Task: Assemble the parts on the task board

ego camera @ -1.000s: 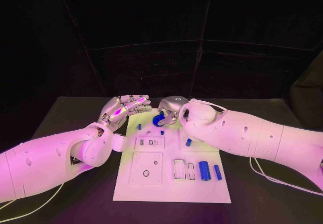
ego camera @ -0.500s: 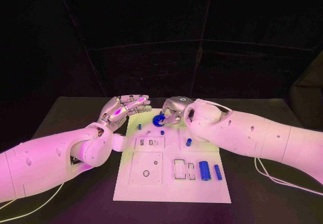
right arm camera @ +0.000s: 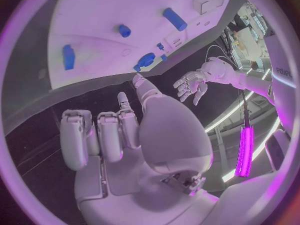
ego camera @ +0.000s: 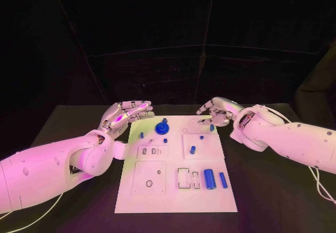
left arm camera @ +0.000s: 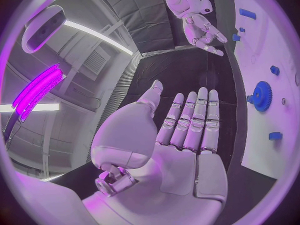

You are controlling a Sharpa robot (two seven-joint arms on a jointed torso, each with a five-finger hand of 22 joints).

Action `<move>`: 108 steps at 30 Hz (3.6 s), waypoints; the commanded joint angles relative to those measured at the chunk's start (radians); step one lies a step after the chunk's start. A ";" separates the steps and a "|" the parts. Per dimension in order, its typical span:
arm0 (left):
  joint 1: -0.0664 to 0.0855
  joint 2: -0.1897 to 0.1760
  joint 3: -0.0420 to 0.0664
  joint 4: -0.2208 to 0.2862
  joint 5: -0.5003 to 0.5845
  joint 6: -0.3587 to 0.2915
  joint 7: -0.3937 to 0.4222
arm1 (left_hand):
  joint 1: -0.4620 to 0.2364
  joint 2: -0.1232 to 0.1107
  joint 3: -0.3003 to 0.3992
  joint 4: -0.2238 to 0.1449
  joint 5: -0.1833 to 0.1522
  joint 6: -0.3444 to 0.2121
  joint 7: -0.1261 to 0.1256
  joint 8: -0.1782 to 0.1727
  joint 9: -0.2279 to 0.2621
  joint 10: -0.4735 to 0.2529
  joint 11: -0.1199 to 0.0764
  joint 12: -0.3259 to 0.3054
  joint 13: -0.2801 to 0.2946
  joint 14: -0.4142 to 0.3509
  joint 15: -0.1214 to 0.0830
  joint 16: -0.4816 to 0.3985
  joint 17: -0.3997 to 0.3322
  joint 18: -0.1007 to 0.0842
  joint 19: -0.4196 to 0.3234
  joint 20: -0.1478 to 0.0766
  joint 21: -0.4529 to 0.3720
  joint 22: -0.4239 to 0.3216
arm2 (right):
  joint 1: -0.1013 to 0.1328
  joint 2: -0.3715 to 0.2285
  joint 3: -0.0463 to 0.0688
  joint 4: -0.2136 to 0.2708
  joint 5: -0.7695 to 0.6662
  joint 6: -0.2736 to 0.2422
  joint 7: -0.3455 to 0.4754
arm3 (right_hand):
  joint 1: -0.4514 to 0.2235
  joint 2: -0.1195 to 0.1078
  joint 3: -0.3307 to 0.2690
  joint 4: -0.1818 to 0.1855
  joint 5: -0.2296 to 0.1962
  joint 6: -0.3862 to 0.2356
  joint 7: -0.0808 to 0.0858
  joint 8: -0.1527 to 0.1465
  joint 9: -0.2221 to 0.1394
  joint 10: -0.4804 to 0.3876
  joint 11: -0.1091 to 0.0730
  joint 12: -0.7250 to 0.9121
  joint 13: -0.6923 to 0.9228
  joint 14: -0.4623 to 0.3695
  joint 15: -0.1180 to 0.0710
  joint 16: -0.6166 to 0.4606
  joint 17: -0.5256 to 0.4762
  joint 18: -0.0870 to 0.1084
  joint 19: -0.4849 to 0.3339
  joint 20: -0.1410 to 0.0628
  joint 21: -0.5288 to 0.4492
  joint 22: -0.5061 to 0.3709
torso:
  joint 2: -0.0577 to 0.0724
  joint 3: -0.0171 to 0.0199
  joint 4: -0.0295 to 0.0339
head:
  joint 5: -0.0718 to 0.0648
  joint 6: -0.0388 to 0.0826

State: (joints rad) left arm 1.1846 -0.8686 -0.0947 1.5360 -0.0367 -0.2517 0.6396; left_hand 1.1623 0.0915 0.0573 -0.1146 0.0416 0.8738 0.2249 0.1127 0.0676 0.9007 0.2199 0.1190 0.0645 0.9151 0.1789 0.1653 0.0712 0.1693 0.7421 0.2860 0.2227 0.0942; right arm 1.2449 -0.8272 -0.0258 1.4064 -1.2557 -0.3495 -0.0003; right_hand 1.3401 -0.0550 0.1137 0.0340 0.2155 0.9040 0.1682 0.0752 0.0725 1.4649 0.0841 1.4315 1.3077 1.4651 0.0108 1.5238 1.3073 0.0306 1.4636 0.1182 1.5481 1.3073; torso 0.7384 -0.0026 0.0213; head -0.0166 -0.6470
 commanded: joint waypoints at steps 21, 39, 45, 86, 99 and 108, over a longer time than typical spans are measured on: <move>0.000 0.022 0.000 -0.025 -0.003 0.013 0.013 | -0.001 0.010 0.000 -0.007 0.006 0.009 0.047 -0.006 -0.001 0.007 0.000 -0.004 -0.001 0.003 0.003 -0.006 -0.001 0.008 0.005 0.001 -0.005 -0.001 | -0.028 -0.053 -0.001 -0.116 0.077 0.071 0.153 | 0.009 -0.015 -0.023 -0.016 0.009 -0.025 -0.004 -0.011 -0.005 -0.003 -0.007 -0.013 0.115 0.079 -0.008 -0.003 0.140 -0.011 0.057 -0.004 -0.009 0.178 | 0.003 0.0068 -0.0004 | -0.023 -0.005; 0.000 0.025 0.000 -0.027 -0.003 0.015 0.013 | -0.001 0.010 0.000 -0.007 0.006 0.009 0.047 -0.006 -0.001 0.007 0.000 -0.004 -0.001 0.003 0.003 -0.006 -0.001 0.008 0.005 0.001 -0.005 -0.001 | -0.051 -0.004 -0.001 -0.174 0.073 0.088 0.155 | 0.018 -0.006 -0.022 -0.022 0.008 -0.028 -0.003 -0.008 -0.004 -0.002 -0.007 -0.011 0.117 0.080 -0.008 -0.001 0.146 -0.011 0.057 -0.004 -0.009 0.178 | 0.002 0.0064 -0.0024 | -0.021 -0.006; -0.001 0.026 0.000 -0.027 -0.003 0.020 0.011 | -0.001 0.010 0.000 -0.007 0.006 0.009 0.047 -0.006 -0.001 0.007 0.000 -0.004 -0.001 0.003 0.003 -0.006 -0.001 0.008 0.005 0.001 -0.005 -0.001 | -0.054 0.005 -0.001 -0.185 0.073 0.097 0.153 | 0.023 0.007 -0.021 -0.026 -0.003 -0.004 -0.002 0.005 0.001 0.002 -0.005 -0.007 0.121 0.081 -0.007 0.001 0.151 -0.012 0.059 -0.004 -0.008 0.180 | 0.002 0.0059 -0.0019 | -0.019 -0.006; -0.001 0.024 0.000 -0.031 -0.003 0.022 0.008 | 0.000 0.010 0.000 -0.009 0.006 0.010 0.047 -0.007 -0.001 0.008 0.000 -0.005 -0.001 0.003 0.003 -0.007 -0.001 0.008 0.005 0.001 -0.006 -0.002 | -0.064 0.032 0.000 -0.215 0.053 0.133 0.140 | 0.037 0.040 0.000 -0.044 -0.019 0.066 -0.008 0.039 0.008 0.009 -0.011 0.001 0.131 0.084 -0.011 0.006 0.162 -0.013 0.062 -0.006 -0.006 0.186 | 0.002 0.0072 -0.0015 | -0.021 -0.016; -0.001 0.025 0.000 -0.032 -0.003 0.023 0.007 | 0.000 0.010 0.000 -0.009 0.006 0.010 0.047 -0.007 -0.001 0.008 0.000 -0.005 -0.001 0.003 0.003 -0.007 -0.001 0.008 0.005 0.001 -0.006 -0.002 | -0.066 0.036 0.000 -0.220 0.049 0.126 0.121 | 0.040 0.066 0.022 -0.047 -0.020 0.087 -0.013 0.045 0.006 0.008 -0.016 -0.001 0.129 0.084 -0.015 0.006 0.164 -0.013 0.062 -0.011 -0.006 0.186 | 0.002 0.0074 -0.0016 | -0.021 -0.019; -0.001 0.026 0.000 -0.033 -0.003 0.024 0.007 | 0.000 0.010 0.000 -0.009 0.006 0.010 0.047 -0.007 -0.001 0.008 0.000 -0.005 -0.001 0.003 0.003 -0.007 -0.001 0.008 0.005 0.001 -0.006 -0.002 | -0.066 0.038 0.000 -0.213 0.049 0.065 0.119 | 0.047 0.119 0.079 -0.052 -0.071 0.140 -0.035 0.067 0.009 0.010 -0.035 0.000 0.132 0.085 -0.030 0.008 0.169 -0.014 0.064 -0.025 -0.005 0.189 | 0.002 0.0080 -0.0025 | -0.020 -0.019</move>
State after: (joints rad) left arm 1.1826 -0.8437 -0.0951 1.5025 -0.0368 -0.2408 0.6393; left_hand 1.1623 0.0915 0.0601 -0.1173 0.0416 0.8773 0.2214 0.1127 0.0676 0.9007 0.2199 0.1191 0.0645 0.9151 0.1789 0.1618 0.0716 0.1693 0.7420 0.2860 0.2227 0.0933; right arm 1.1772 -0.7900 -0.0267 1.1886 -1.2028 -0.2384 0.1221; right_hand 1.3835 0.0398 0.1881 -0.0182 0.1475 1.0279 0.1414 0.1346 0.0770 1.4652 0.0582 1.4272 1.3083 1.4669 -0.0131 1.5276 1.3077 0.0305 1.4671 0.0995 1.5442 1.3075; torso 0.7400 0.0051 0.0195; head -0.0366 -0.6657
